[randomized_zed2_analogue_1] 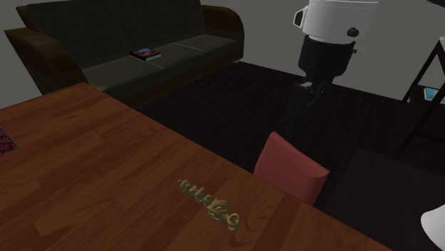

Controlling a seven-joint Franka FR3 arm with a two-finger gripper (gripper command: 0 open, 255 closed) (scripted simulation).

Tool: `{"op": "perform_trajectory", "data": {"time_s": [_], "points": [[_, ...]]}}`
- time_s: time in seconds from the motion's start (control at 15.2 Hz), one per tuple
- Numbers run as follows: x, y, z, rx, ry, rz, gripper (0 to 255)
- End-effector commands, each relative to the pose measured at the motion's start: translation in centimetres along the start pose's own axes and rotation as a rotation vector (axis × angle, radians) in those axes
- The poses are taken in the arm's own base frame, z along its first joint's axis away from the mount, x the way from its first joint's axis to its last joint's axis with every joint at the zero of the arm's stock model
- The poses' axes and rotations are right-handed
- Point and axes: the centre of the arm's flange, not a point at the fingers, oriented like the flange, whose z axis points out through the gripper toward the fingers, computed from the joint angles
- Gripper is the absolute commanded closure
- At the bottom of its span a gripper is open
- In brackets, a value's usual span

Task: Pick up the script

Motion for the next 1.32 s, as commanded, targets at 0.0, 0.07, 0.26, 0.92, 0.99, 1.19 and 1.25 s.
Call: {"op": "perform_trajectory", "data": {"time_s": [0.0,0.07,0.26,0.92,0.99,1.19,1.25], "points": [[1.1,-1.8,1.2,0.0,0.004,0.007,0],[1.6,-2.9,1.8,0.0,0.005,0.01,0],[3.3,-6.0,3.6,-0.002,0.01,0.019,0],[9.1,-16.2,9.6,-0.006,0.025,0.049,0],[9.7,-17.2,10.2,-0.007,0.027,0.052,0],[10.8,-18.9,11.7,-0.008,0.03,0.057,0],[10.8,-18.9,12.3,-0.008,0.03,0.057,0]]}}
